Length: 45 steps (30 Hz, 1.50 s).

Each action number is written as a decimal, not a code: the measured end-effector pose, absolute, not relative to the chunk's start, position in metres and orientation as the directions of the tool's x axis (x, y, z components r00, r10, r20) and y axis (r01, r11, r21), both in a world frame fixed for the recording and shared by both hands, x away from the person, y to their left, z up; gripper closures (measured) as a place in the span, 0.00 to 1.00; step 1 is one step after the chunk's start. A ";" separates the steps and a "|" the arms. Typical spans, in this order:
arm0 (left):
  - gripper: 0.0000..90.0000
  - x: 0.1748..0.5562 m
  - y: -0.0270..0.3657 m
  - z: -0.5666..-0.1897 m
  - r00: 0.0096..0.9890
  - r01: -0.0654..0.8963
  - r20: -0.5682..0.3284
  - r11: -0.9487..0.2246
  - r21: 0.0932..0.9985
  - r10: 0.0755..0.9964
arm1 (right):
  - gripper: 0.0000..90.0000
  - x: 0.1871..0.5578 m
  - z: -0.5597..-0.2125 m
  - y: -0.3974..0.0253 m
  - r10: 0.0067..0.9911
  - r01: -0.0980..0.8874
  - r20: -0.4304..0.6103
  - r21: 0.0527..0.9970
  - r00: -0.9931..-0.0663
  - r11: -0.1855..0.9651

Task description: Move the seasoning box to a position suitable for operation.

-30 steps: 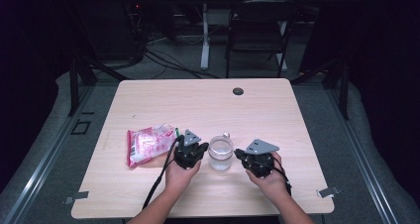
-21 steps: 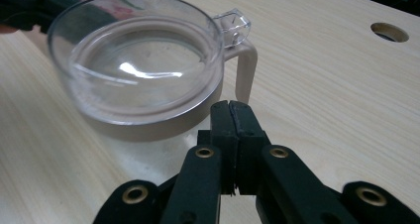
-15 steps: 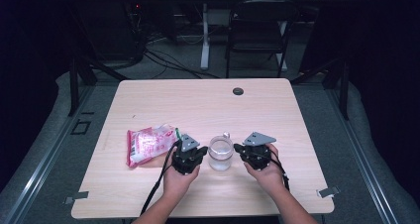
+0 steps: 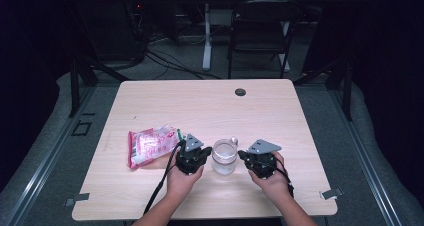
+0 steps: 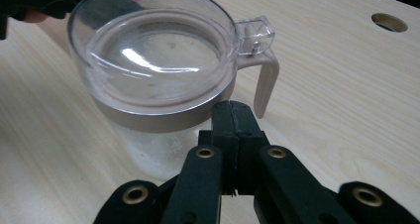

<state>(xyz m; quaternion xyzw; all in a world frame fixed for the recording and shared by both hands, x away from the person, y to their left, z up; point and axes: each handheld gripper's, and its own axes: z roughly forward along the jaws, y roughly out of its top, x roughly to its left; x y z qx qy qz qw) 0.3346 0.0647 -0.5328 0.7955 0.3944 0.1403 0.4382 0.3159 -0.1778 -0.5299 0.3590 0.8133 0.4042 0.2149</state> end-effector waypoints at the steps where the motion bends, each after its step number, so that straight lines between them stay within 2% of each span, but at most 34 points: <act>1: 1.00 0.336 0.065 -0.533 0.657 0.509 -0.132 -0.308 0.804 0.742 | 1.00 0.310 -0.530 -0.178 0.757 0.412 -0.057 0.811 -0.651 0.416; 11: 0.99 0.334 0.066 -0.532 0.669 0.498 -0.133 -0.307 0.811 0.732 | 0.97 0.291 -0.527 -0.184 0.721 0.393 -0.038 0.818 -0.692 0.420; 12: 0.97 0.334 0.067 -0.532 0.671 0.497 -0.130 -0.313 0.809 0.730 | 0.94 0.294 -0.528 -0.188 0.738 0.397 -0.047 0.819 -0.673 0.414; 17: 0.96 0.330 0.079 -0.527 0.670 0.486 -0.107 -0.325 0.811 0.735 | 0.90 0.313 -0.532 -0.200 0.783 0.431 -0.019 0.827 -0.622 0.362; 27: 0.90 0.316 0.117 -0.525 0.662 0.473 -0.062 -0.353 0.807 0.747 | 0.80 0.345 -0.553 -0.189 0.765 0.426 -0.048 0.808 -0.642 0.407; 31: 0.89 0.312 0.136 -0.525 0.641 0.483 -0.076 -0.324 0.813 0.763 | 0.81 0.351 -0.556 -0.184 0.755 0.421 -0.059 0.801 -0.653 0.427; 37: 0.87 0.307 0.156 -0.521 0.619 0.484 -0.108 -0.270 0.832 0.778 | 0.94 0.354 -0.559 -0.181 0.767 0.450 -0.025 0.797 -0.641 0.403; 45: 0.85 0.308 0.155 -0.523 0.611 0.487 -0.116 -0.256 0.835 0.783 | 0.96 0.350 -0.557 -0.178 0.782 0.454 -0.048 0.792 -0.621 0.409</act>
